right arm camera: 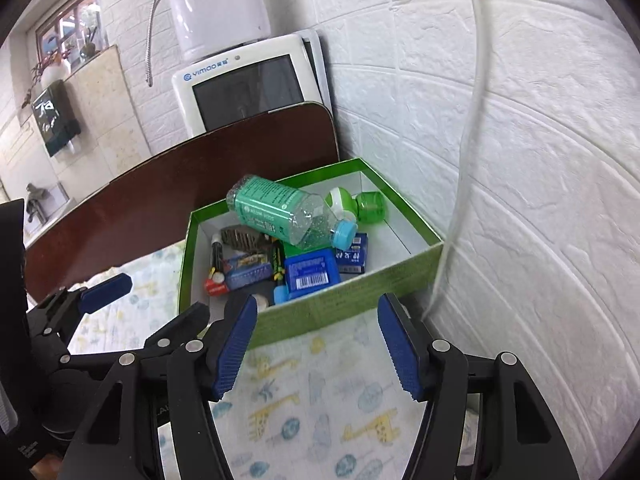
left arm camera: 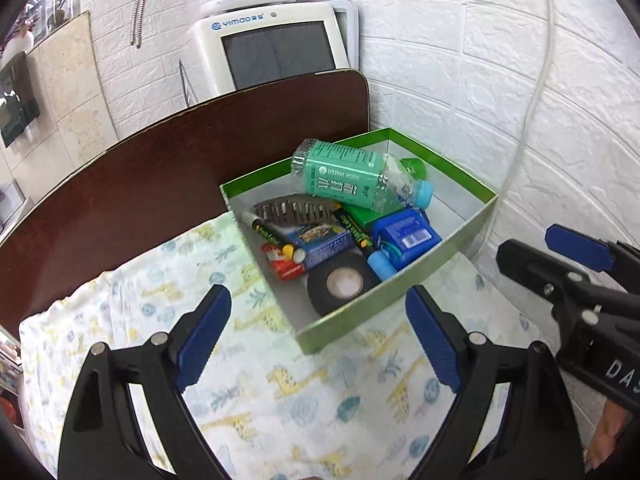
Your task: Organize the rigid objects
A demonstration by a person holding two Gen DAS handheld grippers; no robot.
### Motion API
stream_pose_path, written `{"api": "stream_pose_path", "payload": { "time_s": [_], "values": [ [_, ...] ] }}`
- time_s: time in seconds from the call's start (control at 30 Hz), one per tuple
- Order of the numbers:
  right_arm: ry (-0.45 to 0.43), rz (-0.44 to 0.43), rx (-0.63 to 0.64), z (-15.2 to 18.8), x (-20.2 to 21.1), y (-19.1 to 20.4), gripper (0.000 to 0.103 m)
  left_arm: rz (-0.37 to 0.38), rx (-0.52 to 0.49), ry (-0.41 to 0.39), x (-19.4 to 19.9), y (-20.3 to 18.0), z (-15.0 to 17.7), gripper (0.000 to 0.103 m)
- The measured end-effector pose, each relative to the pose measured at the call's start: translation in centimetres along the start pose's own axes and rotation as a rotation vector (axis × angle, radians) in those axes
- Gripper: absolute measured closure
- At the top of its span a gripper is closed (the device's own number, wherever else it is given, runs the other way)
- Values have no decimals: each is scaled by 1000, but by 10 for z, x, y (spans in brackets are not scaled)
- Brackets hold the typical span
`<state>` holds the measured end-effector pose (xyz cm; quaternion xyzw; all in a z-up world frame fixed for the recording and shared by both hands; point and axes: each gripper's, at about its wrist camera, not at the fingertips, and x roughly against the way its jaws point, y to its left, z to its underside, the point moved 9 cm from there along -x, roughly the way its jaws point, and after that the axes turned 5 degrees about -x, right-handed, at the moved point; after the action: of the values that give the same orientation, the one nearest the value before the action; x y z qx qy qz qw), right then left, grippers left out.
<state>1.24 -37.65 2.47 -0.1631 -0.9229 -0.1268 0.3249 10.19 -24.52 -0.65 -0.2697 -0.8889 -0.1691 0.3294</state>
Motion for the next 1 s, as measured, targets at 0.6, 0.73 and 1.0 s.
{"api": "stream_pose_path", "payload": {
  "time_s": [0.6, 0.73, 1.0],
  "values": [
    [-27, 32, 63, 20, 35, 23, 39, -15, 72, -95, 64, 26, 13, 8],
    [-23, 33, 60, 22, 36, 23, 39, -13, 71, -94, 66, 25, 14, 8],
    [-22, 43, 60, 24, 37, 22, 39, 2, 71, -89, 67, 24, 15, 8]
  ]
}}
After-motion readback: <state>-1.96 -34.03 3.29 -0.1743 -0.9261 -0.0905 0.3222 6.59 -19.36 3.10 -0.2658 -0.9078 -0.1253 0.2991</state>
